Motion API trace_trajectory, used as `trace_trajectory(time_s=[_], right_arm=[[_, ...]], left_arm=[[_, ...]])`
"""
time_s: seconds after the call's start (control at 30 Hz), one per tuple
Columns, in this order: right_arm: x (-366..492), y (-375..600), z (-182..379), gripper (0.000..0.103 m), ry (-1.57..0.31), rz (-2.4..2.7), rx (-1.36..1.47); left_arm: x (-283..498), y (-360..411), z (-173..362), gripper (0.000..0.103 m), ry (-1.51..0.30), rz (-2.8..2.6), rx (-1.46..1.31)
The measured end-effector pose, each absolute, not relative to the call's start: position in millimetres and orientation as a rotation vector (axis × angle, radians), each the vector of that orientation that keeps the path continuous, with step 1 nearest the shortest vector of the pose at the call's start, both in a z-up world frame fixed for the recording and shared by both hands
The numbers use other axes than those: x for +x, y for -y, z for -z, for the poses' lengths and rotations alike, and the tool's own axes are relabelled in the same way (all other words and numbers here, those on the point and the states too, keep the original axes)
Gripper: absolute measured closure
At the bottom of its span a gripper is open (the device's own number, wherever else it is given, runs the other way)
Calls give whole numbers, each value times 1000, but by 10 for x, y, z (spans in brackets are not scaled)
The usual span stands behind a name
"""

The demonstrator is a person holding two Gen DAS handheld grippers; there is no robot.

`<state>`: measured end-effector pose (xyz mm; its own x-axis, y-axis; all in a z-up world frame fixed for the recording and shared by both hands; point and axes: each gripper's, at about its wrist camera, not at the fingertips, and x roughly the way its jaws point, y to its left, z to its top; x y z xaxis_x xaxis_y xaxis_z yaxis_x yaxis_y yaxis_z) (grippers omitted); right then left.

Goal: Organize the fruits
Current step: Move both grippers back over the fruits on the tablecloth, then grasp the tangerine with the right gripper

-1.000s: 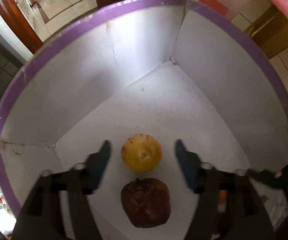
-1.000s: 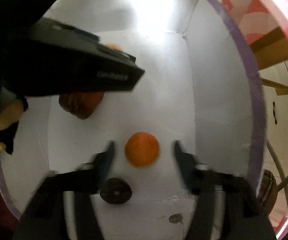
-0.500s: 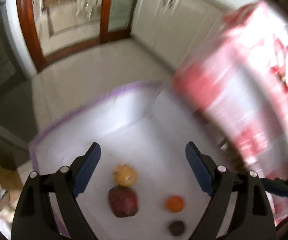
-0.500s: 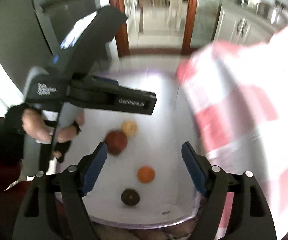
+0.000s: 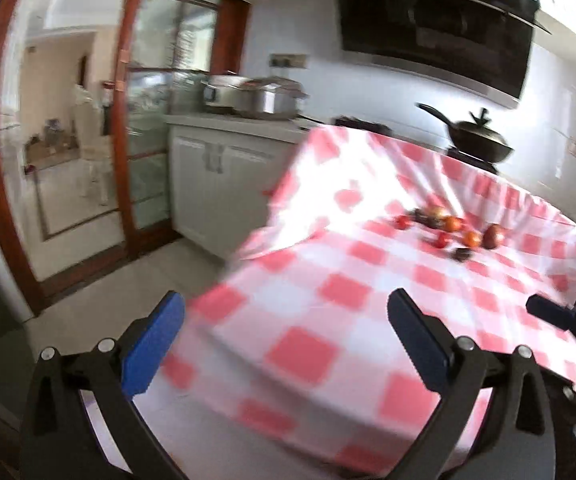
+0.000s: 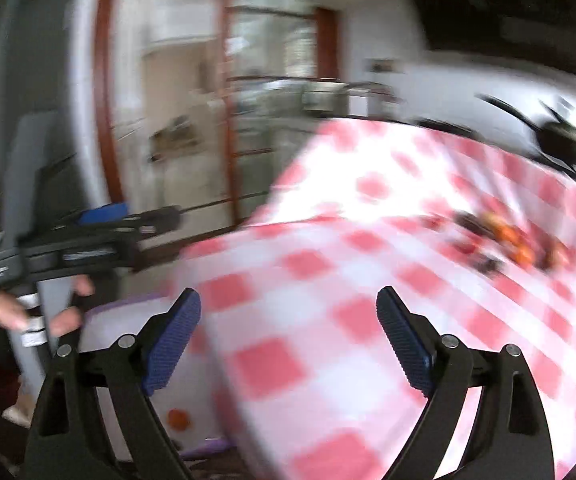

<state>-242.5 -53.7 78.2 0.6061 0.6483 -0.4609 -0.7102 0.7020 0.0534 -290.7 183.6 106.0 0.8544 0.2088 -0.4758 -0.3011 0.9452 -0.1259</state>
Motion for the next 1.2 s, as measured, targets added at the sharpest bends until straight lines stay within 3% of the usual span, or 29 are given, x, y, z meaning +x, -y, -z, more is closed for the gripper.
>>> trace_trajectory(time_s=[0.27,0.47,0.63,1.0,1.2], right_arm=[[-1501,1573,-454,15,-590,-407,47],[-1108,1942,-231,15,-673,-290,126],[-842,2149,-186,15,-731,-234,179],[451,2225,-66,15,-795,-203,179],[1173,1917,34,24,-830,-250,134]], left_arm=[[-1542,-949,-851,2,-584,-107,-165],[-583,-522,-481,2,-767,-42,-173],[-109,-299,-285,2,-819,-15,-184],[58,-380,-161,2,-804,66,-318],[68,-400,-146,2,-806,88,-341]])
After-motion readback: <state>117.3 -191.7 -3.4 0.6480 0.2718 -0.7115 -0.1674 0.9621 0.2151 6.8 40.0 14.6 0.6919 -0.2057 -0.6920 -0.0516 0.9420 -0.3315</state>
